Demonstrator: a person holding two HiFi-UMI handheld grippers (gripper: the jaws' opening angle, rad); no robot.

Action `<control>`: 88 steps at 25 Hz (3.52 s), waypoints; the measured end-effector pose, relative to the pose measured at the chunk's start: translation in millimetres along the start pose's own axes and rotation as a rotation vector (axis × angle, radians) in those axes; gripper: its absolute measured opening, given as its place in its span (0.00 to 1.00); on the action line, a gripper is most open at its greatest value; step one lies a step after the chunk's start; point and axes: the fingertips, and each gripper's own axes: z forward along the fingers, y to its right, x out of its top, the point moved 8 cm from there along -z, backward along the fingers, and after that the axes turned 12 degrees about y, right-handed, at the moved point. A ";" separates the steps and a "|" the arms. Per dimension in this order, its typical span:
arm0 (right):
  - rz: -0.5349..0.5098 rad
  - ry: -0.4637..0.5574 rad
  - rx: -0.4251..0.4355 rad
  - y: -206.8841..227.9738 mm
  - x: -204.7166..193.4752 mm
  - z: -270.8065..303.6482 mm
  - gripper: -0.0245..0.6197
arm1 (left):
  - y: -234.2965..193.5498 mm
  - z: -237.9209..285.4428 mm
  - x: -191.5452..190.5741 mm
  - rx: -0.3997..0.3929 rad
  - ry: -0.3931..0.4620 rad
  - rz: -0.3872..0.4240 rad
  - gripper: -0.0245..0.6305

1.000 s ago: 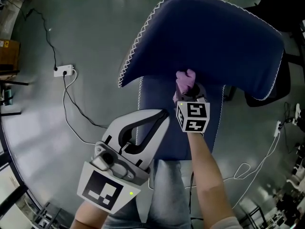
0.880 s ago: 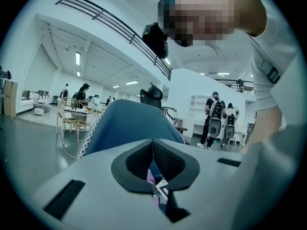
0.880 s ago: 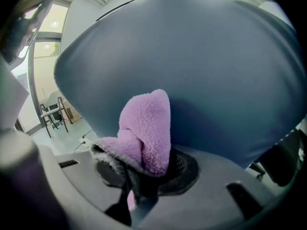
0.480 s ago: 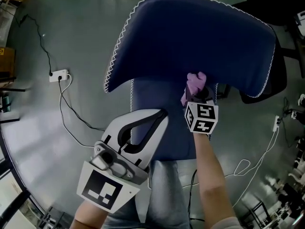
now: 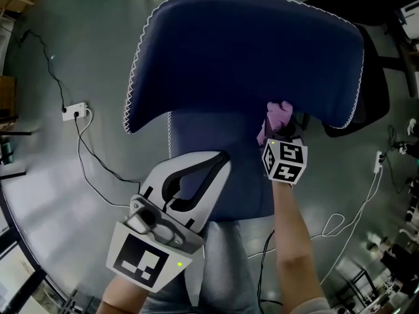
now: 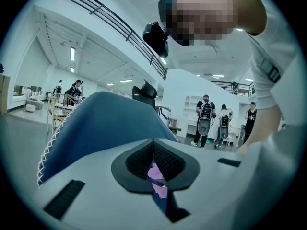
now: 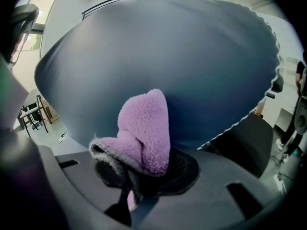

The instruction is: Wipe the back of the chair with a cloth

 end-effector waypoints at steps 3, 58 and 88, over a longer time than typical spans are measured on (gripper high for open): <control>-0.005 -0.005 -0.024 13.1 -2.1 -4.2 0.23 | 3.3 4.5 -0.6 -0.007 0.001 -0.003 0.06; 0.067 0.449 0.248 -82.4 278.1 -247.0 0.22 | 82.0 -43.2 182.4 -0.091 0.168 0.059 0.06; 0.043 0.637 0.336 -143.4 347.4 -396.8 0.22 | 140.5 -116.6 251.4 -0.193 0.262 0.161 0.06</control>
